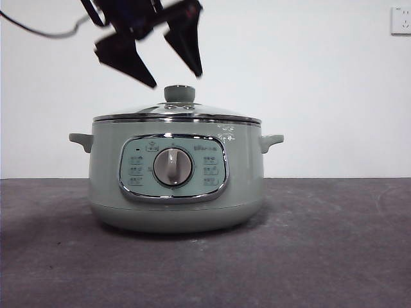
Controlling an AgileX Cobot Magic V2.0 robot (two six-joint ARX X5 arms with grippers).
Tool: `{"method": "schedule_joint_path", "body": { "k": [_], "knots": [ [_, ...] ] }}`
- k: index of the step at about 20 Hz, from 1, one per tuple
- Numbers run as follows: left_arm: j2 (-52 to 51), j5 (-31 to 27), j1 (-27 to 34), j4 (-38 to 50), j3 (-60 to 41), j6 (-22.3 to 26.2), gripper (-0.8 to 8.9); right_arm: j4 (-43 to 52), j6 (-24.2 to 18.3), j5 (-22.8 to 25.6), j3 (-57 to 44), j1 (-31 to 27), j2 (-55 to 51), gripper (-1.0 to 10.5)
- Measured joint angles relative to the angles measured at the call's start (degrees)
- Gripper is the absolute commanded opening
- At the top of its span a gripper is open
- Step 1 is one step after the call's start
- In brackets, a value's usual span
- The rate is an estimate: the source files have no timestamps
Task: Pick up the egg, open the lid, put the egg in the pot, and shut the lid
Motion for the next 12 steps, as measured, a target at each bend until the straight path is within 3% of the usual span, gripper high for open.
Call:
{"method": "schedule_joint_path", "body": {
  "k": [5, 9, 10, 11, 12],
  "knots": [
    [-5.7, 0.3, 0.0, -6.3, 0.0, -0.3, 5.62, -4.0, 0.2, -2.6, 0.0, 0.0, 2.0, 5.0],
    [-14.6, 6.8, 0.0, -14.4, 0.0, -2.2, 5.59, -5.2, 0.2, -2.6, 0.0, 0.0, 4.7, 4.8],
    [-17.2, 8.6, 0.0, -16.6, 0.0, -2.5, 4.86, -5.2, 0.2, -3.5, 0.0, 0.0, 5.4, 3.9],
    [-19.2, 9.6, 0.0, -18.4, 0.0, -2.6, 3.35, -5.2, 0.2, -4.7, 0.0, 0.0, 5.9, 2.8],
    [-21.5, 10.3, 0.0, -20.5, 0.0, -2.6, 0.89, -5.2, 0.2, -6.5, 0.0, 0.0, 6.5, 1.2]
  ]
}}
